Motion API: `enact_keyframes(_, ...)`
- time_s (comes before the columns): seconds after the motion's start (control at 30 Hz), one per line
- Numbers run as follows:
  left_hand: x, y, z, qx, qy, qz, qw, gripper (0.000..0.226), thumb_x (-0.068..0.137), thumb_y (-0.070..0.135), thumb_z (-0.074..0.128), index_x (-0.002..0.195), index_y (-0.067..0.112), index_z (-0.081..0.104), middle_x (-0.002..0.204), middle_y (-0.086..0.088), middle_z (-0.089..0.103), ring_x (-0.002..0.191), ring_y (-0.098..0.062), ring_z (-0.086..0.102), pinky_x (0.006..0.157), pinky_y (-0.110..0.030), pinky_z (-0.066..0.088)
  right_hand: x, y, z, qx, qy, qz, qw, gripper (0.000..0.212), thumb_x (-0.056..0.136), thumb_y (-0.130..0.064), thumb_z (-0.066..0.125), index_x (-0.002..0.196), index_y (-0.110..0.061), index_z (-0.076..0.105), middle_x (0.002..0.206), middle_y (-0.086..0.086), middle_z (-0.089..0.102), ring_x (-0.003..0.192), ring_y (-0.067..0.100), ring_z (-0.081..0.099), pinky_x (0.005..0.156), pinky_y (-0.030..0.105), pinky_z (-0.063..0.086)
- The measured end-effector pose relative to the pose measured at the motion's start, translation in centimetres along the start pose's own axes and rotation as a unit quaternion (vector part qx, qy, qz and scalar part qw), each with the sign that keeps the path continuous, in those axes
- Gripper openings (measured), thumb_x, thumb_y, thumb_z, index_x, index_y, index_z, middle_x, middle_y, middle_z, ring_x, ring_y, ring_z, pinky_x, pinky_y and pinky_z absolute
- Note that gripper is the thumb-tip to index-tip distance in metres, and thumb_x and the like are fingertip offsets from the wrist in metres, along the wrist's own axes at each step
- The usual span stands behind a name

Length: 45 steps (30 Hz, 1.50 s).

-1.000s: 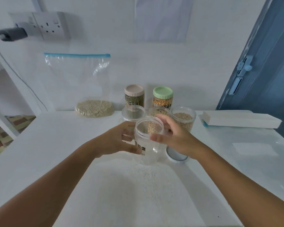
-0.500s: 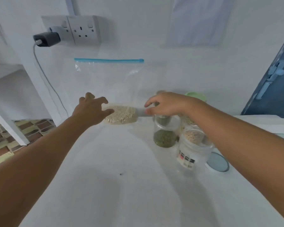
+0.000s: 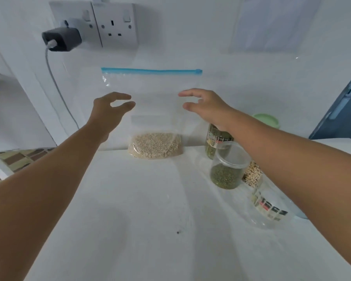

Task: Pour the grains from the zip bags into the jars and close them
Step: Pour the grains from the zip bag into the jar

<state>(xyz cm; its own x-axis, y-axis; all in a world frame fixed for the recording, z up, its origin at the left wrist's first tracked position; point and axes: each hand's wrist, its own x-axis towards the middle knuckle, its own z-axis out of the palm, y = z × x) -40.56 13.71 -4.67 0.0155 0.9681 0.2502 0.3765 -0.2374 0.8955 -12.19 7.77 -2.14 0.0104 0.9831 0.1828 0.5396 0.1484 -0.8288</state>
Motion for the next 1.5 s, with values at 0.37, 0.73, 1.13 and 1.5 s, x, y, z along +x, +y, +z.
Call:
enact_keyframes(0.37,-1.8,0.5,0.0,-0.077,0.063,-0.005,0.995,0.020,0.080,0.017,0.090,0.098,0.023,0.083,0.086,0.007,0.077,0.071,0.006,0.064,0.070,-0.005,0.047,-1.1,1.9,-0.2,0.059,0.127,-0.042,0.989,0.019,0.089,-0.010,0.080,0.095,-0.028,0.082,0.097,-0.013,0.079,0.097,0.001,0.073,0.100,0.022,0.054)
enact_keyframes(0.73,-7.8,2.9,0.1,-0.142,0.023,0.022,0.989,0.016,0.078,0.012,0.090,0.090,0.021,0.083,0.089,-0.007,0.079,0.089,-0.018,0.071,0.103,-0.037,0.057,-8.0,0.9,-4.3,0.092,0.100,-0.080,0.988,0.017,0.092,-0.011,0.078,0.098,-0.026,0.083,0.091,-0.002,0.078,0.078,0.007,0.065,0.081,0.017,0.055)
enact_keyframes(1.13,-12.0,5.4,0.6,-0.036,0.116,0.087,0.989,0.015,0.084,0.026,0.087,0.092,0.037,0.080,0.117,0.005,0.070,0.115,-0.007,0.061,0.108,-0.035,0.048,-11.6,0.1,-5.2,0.268,0.112,-0.066,0.954,0.020,0.097,-0.004,0.070,0.100,-0.018,0.055,0.102,0.008,0.080,0.105,0.020,0.076,0.099,0.032,0.053)
enact_keyframes(1.5,-13.7,13.3,7.2,0.186,0.012,0.296,0.937,0.035,0.091,0.053,0.070,0.122,0.037,0.074,0.135,0.000,0.048,0.131,-0.022,0.035,0.109,-0.039,0.035,-12.3,0.6,-5.6,0.308,0.129,-0.042,0.942,0.013,0.086,-0.010,0.083,0.096,-0.009,0.075,0.074,-0.008,0.070,0.066,0.002,0.059,0.071,0.019,0.047)
